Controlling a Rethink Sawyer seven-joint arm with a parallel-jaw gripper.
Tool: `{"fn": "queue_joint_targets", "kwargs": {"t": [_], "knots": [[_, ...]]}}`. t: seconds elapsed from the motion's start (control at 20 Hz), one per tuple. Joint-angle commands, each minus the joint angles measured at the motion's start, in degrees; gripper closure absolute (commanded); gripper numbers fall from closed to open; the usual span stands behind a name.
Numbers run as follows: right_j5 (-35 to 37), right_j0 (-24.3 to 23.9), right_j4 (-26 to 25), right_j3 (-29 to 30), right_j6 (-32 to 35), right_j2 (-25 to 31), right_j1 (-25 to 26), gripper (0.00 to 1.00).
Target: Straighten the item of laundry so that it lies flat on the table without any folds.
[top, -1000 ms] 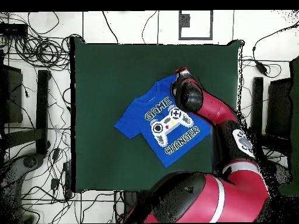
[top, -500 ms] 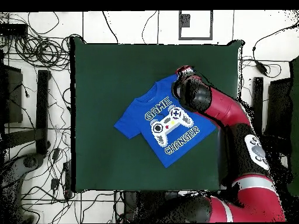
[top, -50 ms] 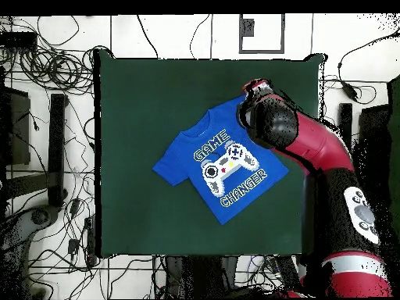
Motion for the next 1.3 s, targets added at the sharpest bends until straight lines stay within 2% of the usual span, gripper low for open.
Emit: {"fn": "queue_joint_targets", "kwargs": {"t": [0.05,0.6,1.0,1.3], "knots": [[4.5,0.3,-1.2,5.7,2.3,1.7,2.8,0.00],[1.1,-0.5,-5.3,7.5,0.3,0.3,3.0,0.00],[3.1,-2.3,-8.7,8.1,-1.9,0.6,0.6,0.00],[6.6,-1.6,-11.2,6.1,-3.1,0.1,-1.4,0.00]]}}
